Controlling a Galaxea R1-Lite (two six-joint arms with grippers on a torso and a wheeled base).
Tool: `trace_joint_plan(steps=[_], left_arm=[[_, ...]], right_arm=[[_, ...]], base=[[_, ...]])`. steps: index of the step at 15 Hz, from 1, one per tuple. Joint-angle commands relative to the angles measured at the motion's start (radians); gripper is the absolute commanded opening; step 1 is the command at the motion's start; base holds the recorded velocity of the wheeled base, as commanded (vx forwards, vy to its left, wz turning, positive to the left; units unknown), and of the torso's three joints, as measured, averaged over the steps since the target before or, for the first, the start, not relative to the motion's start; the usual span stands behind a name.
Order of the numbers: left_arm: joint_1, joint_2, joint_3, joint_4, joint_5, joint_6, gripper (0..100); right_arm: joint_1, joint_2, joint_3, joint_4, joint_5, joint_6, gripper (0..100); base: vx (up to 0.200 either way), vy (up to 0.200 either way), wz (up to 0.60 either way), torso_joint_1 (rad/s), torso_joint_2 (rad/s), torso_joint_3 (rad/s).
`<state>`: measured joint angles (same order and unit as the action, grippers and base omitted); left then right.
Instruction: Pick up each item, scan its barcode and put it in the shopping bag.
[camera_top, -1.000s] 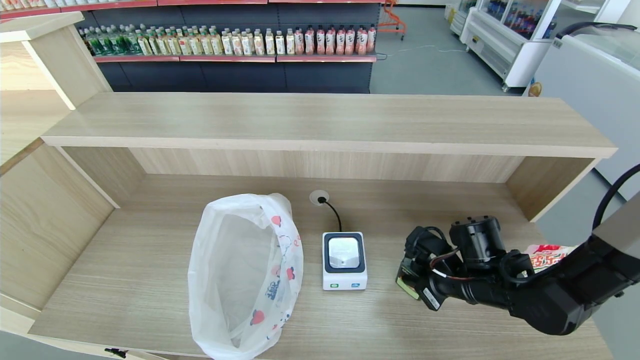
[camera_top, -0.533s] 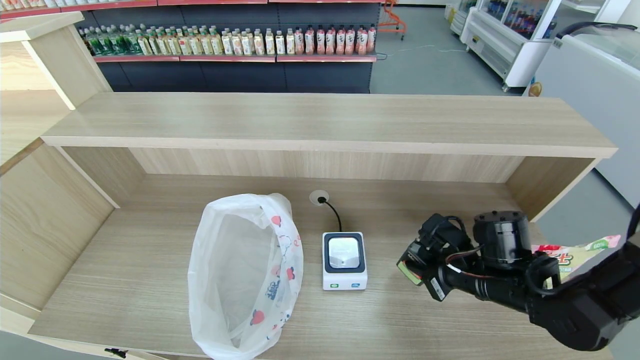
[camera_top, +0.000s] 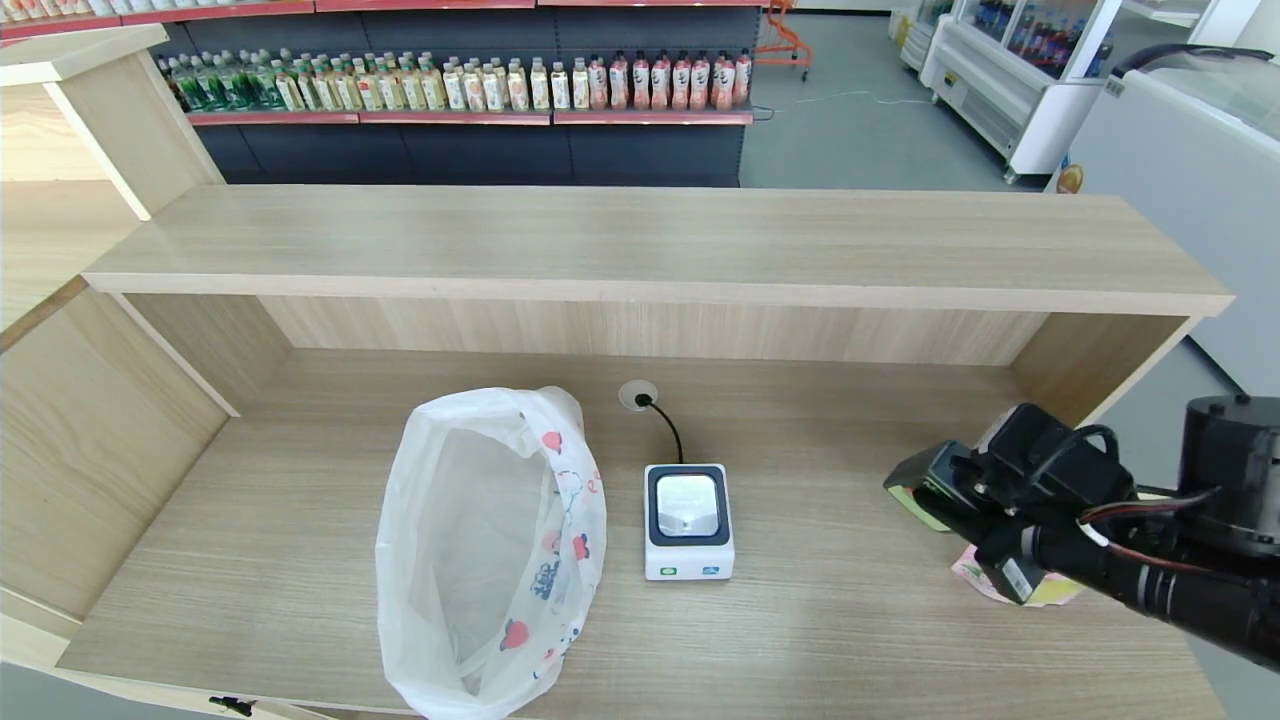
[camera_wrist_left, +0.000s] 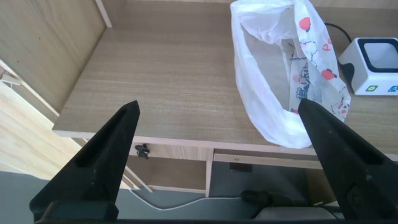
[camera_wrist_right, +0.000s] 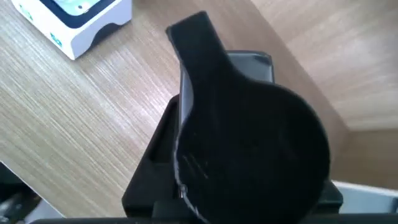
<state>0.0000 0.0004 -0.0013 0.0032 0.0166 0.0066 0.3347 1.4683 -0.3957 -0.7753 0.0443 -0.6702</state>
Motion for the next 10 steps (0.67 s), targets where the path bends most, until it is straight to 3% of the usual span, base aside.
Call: trace_joint_plan(steps=[1,3,5,6,8,9,10], left_arm=[[0.000,0.000,0.000,0.000,0.000,0.000,100],[0.000,0.000,0.000,0.000,0.000,0.001,100],[0.000,0.000,0.001,0.000,0.000,0.001,100],[0.000,0.000,0.000,0.000,0.000,0.001,100],[0.000,0.000,0.000,0.000,0.000,0.000,100],[0.000,0.000,0.000,0.000,0.000,0.001,100],[0.000,0.000,0.000,0.000,0.000,0.000,100]], right_arm=[[-0.077,-0.083,0.014,0.004,0.120,-0.163,0],[-0.163,-0.086,0.018,0.005,0.401,-0.393,0],[-0.221,-0.079,0.032,0.054,0.707,-0.721,0],[-0.232,-0.074,0.032,0.122,0.806,-0.898,0],[-0.232,-0.072,0.031,0.208,0.868,-1.141,0],[-0.230,-0.051,0.032,0.275,0.876,-1.349,0],[-0.229,-0.039,0.032,0.304,0.876,-1.419,0]], base=[[0.000,0.000,0.00,0.000,0.00,0.000],[0.000,0.000,0.00,0.000,0.00,0.000],[0.000,0.000,0.00,0.000,0.00,0.000],[0.000,0.000,0.00,0.000,0.00,0.000],[0.000,0.000,0.00,0.000,0.00,0.000],[0.000,0.000,0.00,0.000,0.00,0.000],[0.000,0.000,0.00,0.000,0.00,0.000]])
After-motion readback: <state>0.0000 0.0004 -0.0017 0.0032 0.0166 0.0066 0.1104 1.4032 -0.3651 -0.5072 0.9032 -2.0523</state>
